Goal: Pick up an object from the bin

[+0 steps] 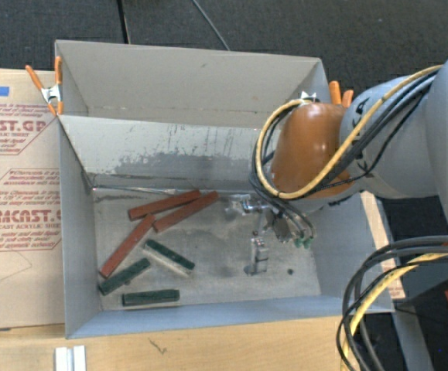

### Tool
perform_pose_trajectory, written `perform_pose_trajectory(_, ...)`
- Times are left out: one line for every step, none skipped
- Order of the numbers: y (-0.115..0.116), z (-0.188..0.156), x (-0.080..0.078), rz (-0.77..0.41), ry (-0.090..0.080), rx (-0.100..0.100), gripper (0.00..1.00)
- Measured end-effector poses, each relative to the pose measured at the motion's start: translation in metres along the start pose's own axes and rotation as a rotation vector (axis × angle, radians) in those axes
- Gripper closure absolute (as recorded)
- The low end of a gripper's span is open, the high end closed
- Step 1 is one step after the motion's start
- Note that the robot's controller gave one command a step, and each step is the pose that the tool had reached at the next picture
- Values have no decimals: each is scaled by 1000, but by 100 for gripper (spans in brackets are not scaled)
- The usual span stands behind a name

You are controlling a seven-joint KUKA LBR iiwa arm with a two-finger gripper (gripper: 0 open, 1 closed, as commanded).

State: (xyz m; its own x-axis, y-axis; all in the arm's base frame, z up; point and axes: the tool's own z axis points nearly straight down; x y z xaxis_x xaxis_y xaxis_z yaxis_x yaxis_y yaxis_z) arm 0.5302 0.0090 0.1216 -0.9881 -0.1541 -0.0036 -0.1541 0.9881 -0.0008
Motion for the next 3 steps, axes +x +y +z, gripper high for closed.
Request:
perform_pose_trajectory(29, 1, -35, -12, 2, -2, 0)
perform_pose_trajectory(73, 4, -48, -121, 1, -1, 0)
perform_pose_trajectory(95, 36, -25, -285, -3, -4, 0)
